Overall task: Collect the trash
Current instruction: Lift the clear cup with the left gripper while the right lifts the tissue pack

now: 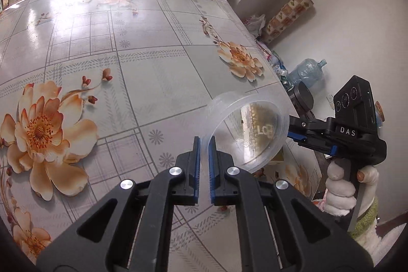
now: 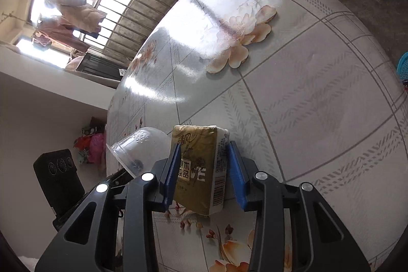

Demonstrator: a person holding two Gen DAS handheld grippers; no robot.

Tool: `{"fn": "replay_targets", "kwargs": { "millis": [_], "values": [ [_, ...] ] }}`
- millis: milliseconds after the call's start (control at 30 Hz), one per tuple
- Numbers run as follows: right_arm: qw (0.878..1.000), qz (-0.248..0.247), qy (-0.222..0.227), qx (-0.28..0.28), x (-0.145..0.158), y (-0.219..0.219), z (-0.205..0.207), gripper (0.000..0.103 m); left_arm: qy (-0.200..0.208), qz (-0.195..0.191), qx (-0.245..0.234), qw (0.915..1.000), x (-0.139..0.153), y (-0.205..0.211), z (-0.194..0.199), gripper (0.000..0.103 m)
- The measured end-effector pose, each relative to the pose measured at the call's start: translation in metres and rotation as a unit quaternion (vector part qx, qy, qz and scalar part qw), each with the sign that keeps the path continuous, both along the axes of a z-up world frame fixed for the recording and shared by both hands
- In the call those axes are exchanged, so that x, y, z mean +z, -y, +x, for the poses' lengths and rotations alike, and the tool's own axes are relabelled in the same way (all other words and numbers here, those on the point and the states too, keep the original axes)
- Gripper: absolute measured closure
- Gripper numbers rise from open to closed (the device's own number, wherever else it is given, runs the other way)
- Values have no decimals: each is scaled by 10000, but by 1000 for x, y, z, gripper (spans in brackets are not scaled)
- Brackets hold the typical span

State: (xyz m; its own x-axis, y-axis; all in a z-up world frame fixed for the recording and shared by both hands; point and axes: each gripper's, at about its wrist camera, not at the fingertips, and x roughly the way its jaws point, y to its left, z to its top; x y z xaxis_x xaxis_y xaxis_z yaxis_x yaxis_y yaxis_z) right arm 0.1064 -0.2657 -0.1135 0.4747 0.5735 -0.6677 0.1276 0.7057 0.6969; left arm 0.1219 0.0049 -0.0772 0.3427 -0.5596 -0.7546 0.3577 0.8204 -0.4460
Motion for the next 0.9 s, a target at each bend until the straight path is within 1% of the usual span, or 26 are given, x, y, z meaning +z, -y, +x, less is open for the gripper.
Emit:
{"fn": "replay_targets", "kwargs": {
  "millis": [100,167,300,400,467,633,733,900],
  "values": [
    [9989,-272,295,-246,17,15,-28,65,205,202,54,9996,8,5,-12,99],
    [9975,-445,476,-284,26,19,-42,64,356,350,133,9987,17,4,-18,99],
    [9950,-750,613,-232,35,15,-51,55,568,610,261,9962,34,-7,-21,99],
    [9942,-854,621,-182,35,9,-48,53,632,727,386,9946,40,-13,-18,100],
    [9936,-950,600,-97,33,-1,-44,49,687,829,448,9932,40,-15,-17,100],
    [9875,-1459,586,63,32,-29,-37,39,727,975,583,9909,36,-21,-11,100],
    [9847,-1661,519,54,32,-40,-33,38,702,978,601,9909,32,-20,-7,99],
    [9842,-1719,424,42,28,-47,-26,38,666,957,627,9912,25,-18,-4,99]
  ]
}}
